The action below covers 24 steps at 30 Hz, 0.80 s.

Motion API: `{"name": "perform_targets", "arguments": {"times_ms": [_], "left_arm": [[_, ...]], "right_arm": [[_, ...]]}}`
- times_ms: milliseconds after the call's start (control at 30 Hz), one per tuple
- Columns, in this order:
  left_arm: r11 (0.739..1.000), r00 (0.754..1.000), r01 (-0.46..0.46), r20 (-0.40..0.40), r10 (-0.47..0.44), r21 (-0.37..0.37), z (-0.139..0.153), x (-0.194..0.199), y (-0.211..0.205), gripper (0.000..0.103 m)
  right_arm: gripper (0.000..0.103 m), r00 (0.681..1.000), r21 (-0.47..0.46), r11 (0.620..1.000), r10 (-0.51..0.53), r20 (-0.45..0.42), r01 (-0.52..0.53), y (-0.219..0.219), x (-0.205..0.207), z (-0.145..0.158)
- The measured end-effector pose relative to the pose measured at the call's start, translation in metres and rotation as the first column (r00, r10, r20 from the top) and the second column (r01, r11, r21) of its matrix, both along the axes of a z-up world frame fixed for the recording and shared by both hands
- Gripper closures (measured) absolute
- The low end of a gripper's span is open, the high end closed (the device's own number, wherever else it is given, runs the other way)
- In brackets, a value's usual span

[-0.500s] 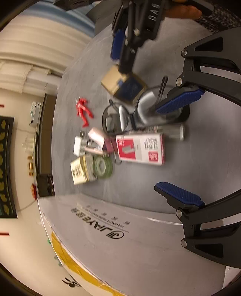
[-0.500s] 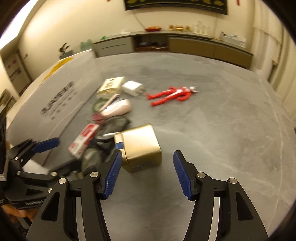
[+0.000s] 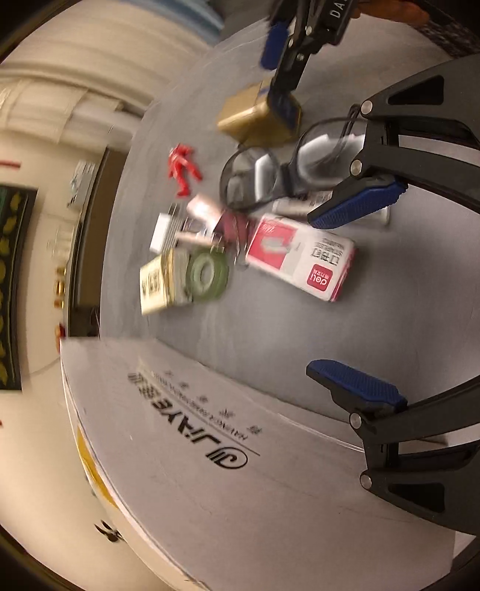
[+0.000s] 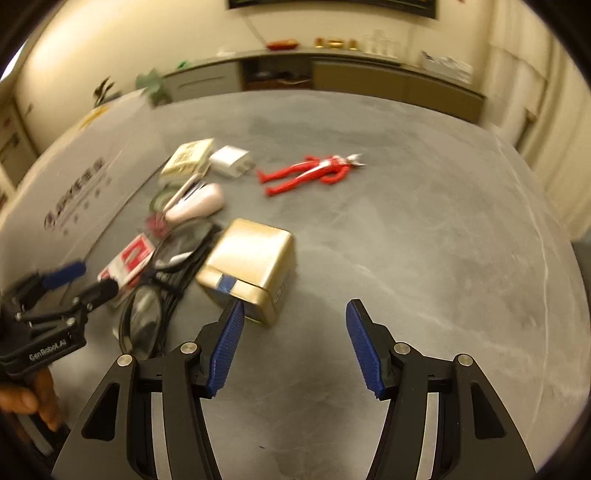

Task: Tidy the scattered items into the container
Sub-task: 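Grasp the black eyeglasses with the right tool while the left tool grasps the red-white staples box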

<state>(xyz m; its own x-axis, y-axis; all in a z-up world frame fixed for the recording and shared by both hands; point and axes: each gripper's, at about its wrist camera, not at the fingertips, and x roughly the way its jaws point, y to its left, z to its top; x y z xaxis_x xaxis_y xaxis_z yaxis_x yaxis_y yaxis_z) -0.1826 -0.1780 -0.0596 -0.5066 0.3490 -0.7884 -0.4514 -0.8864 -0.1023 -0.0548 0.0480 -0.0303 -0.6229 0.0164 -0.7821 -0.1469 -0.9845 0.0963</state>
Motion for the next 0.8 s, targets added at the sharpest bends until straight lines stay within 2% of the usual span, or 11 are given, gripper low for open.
{"name": "perform_targets", "arguments": {"times_ms": [100, 167, 267, 467, 500, 533, 567, 667, 800], "left_arm": [[0.999, 1.000, 0.030, -0.003, -0.030, 0.016, 0.003, 0.006, 0.004, 0.028], [0.999, 0.998, 0.049, -0.032, -0.050, -0.012, 0.005, 0.008, 0.010, 0.028], [0.998, 0.998, 0.048, -0.043, -0.050, -0.040, 0.001, 0.003, 0.012, 0.028], [0.996, 0.996, 0.088, -0.005, -0.088, -0.032, -0.013, 0.006, 0.007, 0.028], [0.995, 0.996, 0.093, -0.009, -0.093, -0.034, -0.013, 0.010, 0.004, 0.028], [0.994, 0.995, 0.098, -0.016, -0.098, -0.042, -0.012, 0.011, 0.004, 0.028], [0.993, 0.994, 0.101, -0.027, -0.103, -0.053, -0.012, 0.011, 0.005, 0.028], [0.994, 0.994, 0.097, -0.043, -0.099, -0.056, -0.010, 0.006, 0.004, 0.028], [0.995, 0.995, 0.092, -0.040, -0.093, -0.035, -0.008, -0.003, 0.002, 0.028]], "right_arm": [[0.042, 0.990, -0.152, 0.982, 0.095, -0.103, -0.110, -0.009, 0.007, 0.018], [0.042, 0.983, -0.229, 0.958, 0.157, -0.094, -0.175, -0.020, 0.002, 0.014], [0.042, 0.983, -0.232, 0.956, 0.181, -0.025, -0.182, -0.036, -0.016, -0.004], [0.043, 0.974, -0.239, 0.953, 0.211, 0.079, -0.187, -0.058, -0.052, -0.035], [0.046, 0.974, -0.237, 0.954, 0.208, 0.091, -0.182, -0.059, -0.054, -0.038], [0.058, 0.973, -0.233, 0.956, 0.205, 0.101, -0.178, -0.058, -0.053, -0.039], [0.058, 0.973, -0.216, 0.961, 0.198, 0.116, -0.170, -0.057, -0.053, -0.038], [0.060, 0.974, -0.200, 0.968, 0.182, 0.133, -0.153, -0.048, -0.048, -0.036], [0.060, 0.978, -0.278, 0.951, 0.176, 0.114, -0.139, -0.031, -0.037, -0.034]]}}
